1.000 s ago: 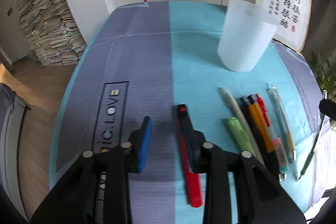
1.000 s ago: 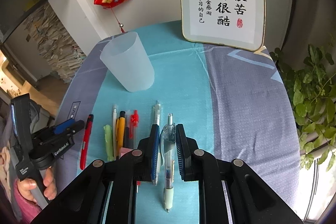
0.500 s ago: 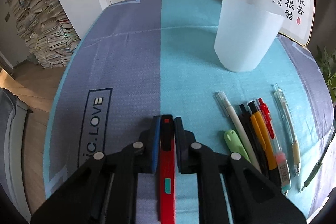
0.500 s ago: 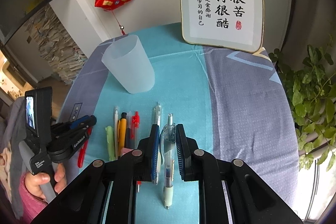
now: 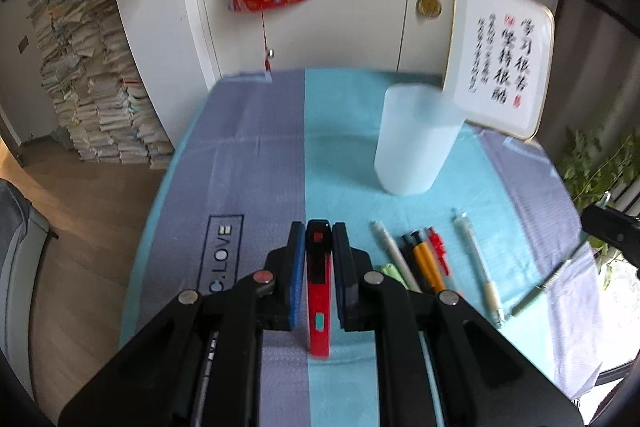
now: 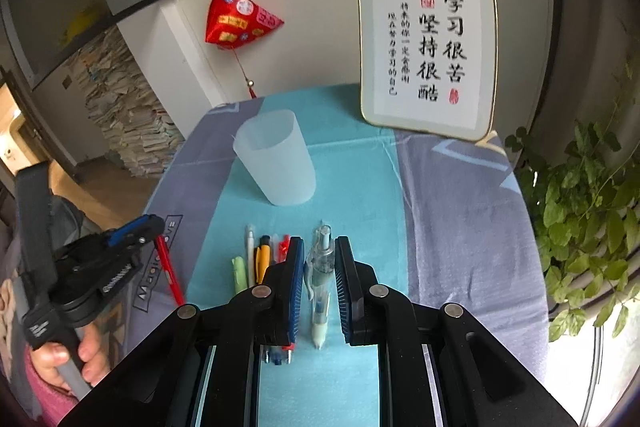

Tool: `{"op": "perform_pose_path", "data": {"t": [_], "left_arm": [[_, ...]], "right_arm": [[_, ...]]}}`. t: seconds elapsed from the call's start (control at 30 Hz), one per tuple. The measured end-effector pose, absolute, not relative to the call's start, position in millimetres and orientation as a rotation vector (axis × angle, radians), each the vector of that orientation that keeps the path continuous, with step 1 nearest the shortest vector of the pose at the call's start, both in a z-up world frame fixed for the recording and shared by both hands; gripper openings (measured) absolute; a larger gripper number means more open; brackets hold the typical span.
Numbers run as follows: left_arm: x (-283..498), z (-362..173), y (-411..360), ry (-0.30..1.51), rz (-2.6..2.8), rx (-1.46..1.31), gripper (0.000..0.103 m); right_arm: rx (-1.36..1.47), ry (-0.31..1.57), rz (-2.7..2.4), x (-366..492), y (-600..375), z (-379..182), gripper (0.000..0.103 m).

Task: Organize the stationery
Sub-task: 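Lift the red knife with the left tool while the right lifts the clear pen, then lower the clear pen into the frosted cup and open the right tool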

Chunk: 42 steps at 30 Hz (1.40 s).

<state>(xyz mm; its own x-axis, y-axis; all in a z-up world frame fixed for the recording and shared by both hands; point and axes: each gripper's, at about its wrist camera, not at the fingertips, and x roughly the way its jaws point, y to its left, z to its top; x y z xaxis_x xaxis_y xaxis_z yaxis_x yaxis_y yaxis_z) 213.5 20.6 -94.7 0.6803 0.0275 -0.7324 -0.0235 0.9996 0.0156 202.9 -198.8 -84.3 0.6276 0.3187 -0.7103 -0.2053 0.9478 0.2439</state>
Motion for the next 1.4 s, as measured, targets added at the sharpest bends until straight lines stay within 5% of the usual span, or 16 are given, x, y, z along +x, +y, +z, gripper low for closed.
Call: {"op": "perform_pose_path", "data": {"t": [0.87, 1.4], "left_arm": [[211.9, -30.0, 12.3, 0.681, -0.026, 0.012, 0.011], [224.0, -23.5, 24.5, 0.674, -0.004, 0.007, 0.011]], "right_arm": [[0.054, 0.636, 0.315, 256.5, -150.1, 13.2, 0.016], [0.109, 0.753, 0.295, 353.5, -131.8, -37.0, 0.016]]}}
